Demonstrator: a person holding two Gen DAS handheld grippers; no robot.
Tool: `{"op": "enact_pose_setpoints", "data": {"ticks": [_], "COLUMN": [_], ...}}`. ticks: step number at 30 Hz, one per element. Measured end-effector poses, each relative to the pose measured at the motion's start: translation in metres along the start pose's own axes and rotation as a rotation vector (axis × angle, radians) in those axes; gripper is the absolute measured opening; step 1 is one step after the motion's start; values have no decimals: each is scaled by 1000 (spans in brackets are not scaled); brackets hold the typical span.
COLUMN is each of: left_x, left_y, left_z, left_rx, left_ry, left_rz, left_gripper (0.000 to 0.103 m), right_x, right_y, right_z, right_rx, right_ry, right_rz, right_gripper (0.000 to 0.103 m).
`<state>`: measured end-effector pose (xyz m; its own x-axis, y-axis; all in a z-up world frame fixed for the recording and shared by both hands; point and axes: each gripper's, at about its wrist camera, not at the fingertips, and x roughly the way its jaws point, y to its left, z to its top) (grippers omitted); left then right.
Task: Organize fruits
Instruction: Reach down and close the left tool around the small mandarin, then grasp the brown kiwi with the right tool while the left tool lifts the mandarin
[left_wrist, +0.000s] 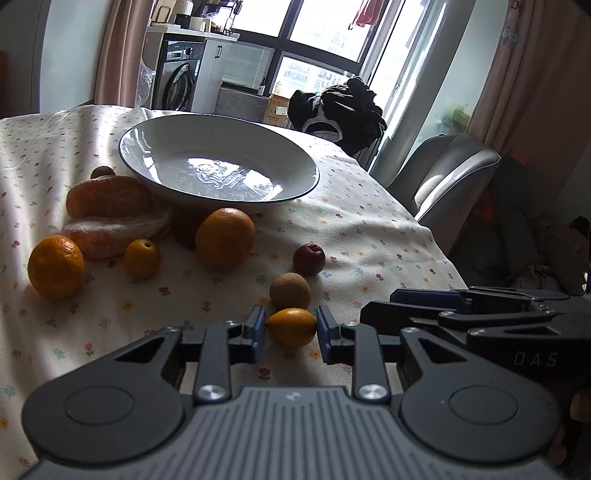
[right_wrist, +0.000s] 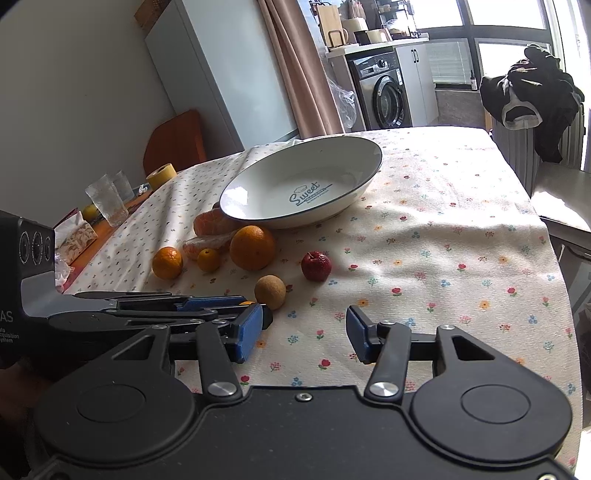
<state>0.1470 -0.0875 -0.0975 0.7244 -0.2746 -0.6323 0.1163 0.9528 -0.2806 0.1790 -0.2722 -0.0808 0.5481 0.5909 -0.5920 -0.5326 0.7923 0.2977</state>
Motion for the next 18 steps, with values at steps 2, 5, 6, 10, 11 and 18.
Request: {"op": "enact_pose_setpoints", "data": {"ticks": [2,5,6,10,11,18], "left_x": [-3,-8,-10,-17,-20,-29], "left_y": [3,9,11,14,15,26], "left_z": [0,0,0,0,0,-1], "left_rx": [-7,-22,-22,-19,-16,-38], "left_ry": [-7,-22,-27,-45,-53,-90], "left_rz": [9,17,21,30,35,50], "left_gripper": [27,27,27,27,27,27], "right_x": [2,6,7,13,14,25], "right_y": [1,5,6,14,16,29], "right_z": [1,3,4,9,10,14], "right_rx": [-1,-15,-20,-38,-43,-82], "right_ry": [3,5,4,1,1,25], "right_rz": [6,9,10,17,18,19], "right_gripper": [50,50,50,50,50,43]}}
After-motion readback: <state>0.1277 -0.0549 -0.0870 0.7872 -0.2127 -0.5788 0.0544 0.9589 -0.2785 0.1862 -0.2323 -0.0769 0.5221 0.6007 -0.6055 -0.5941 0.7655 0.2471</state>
